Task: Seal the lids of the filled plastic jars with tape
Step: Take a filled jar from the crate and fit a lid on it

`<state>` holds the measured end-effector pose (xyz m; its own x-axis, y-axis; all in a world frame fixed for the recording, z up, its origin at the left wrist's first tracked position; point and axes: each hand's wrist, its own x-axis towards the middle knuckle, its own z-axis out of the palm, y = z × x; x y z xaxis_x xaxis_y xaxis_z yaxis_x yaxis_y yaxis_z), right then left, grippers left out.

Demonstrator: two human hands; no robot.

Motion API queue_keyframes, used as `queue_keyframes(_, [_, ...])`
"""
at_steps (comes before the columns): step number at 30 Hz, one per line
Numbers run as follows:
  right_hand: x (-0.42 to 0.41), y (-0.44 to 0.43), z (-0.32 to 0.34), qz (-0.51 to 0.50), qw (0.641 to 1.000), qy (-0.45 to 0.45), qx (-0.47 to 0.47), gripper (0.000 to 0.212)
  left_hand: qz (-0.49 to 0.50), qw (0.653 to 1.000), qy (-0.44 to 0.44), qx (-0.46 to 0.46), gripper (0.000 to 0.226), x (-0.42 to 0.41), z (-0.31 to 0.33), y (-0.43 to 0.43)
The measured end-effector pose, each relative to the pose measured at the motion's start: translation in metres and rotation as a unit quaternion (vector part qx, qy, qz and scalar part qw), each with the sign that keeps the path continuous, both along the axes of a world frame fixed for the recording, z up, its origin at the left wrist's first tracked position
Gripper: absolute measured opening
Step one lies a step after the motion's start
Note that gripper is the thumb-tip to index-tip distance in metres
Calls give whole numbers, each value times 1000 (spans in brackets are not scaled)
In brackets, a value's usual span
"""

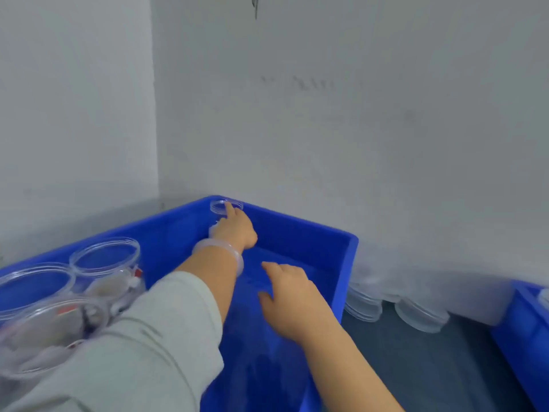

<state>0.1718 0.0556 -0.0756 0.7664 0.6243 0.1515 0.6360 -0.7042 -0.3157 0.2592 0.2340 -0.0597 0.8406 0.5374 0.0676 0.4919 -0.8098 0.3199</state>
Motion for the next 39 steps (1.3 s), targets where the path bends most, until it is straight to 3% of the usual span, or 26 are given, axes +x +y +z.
queue_keyframes(4, [-1, -2, 4, -4, 999, -4, 44, 38, -2, 1000, 15, -18, 69, 26, -22, 30])
queue_keyframes(6, [-5, 0, 5, 9, 999, -12, 47, 35, 20, 999, -16, 43, 65, 27, -23, 43])
queue_keyframes(10, [-5, 1, 5, -3, 999, -15, 29, 34, 35, 996, 26, 81, 38, 11, -11, 39])
queue_keyframes(13, [-7, 2, 8, -17, 999, -22, 31, 36, 18, 997, -36, 61, 25, -10, 7, 15])
queue_keyframes(16, [-10, -9, 15, -71, 980, -50, 178, 55, -77, 982, -126, 114, 26, -31, 55, -32])
queue_keyframes(20, [-8, -63, 42, -212, 891, -61, 398, 96, -233, 930, -254, 125, 15, -79, 126, -123])
queue_keyframes(23, [-9, -119, 54, -224, 856, -14, 466, 121, -320, 898, -292, 72, 23, -112, 138, -190])
queue_keyframes(26, [-29, -162, 36, -201, 851, 22, 484, 98, -311, 905, -288, -29, 47, -128, 101, -245])
queue_keyframes(28, [-41, -177, 8, -227, 859, 45, 458, 87, -268, 901, -327, -94, 43, -128, 58, -269])
queue_keyframes(30, [-52, -183, -19, -243, 862, 67, 439, 77, -205, 867, -360, -277, 26, -129, 13, -282])
queue_keyframes(32, [-62, -181, -43, -224, 872, 109, 421, 71, -121, 815, -335, -457, 46, -134, -24, -288])
queue_keyframes(33, [-65, -180, -54, -200, 873, 151, 418, 72, -92, 803, -325, -491, 48, -134, -41, -287])
queue_keyframes(35, [-66, -185, -68, -157, 851, 230, 445, 66, -89, 805, -348, -473, 33, -132, -67, -280])
queue_keyframes(36, [-60, -190, -69, -158, 835, 243, 467, 51, -101, 800, -367, -463, 29, -131, -75, -275])
queue_keyframes(37, [-51, -196, -67, -177, 822, 244, 484, 38, -117, 791, -383, -463, 31, -131, -78, -271])
queue_keyframes(39, [-24, -207, -63, -258, 835, 204, 442, 35, -145, 772, -409, -464, 47, -128, -84, -268])
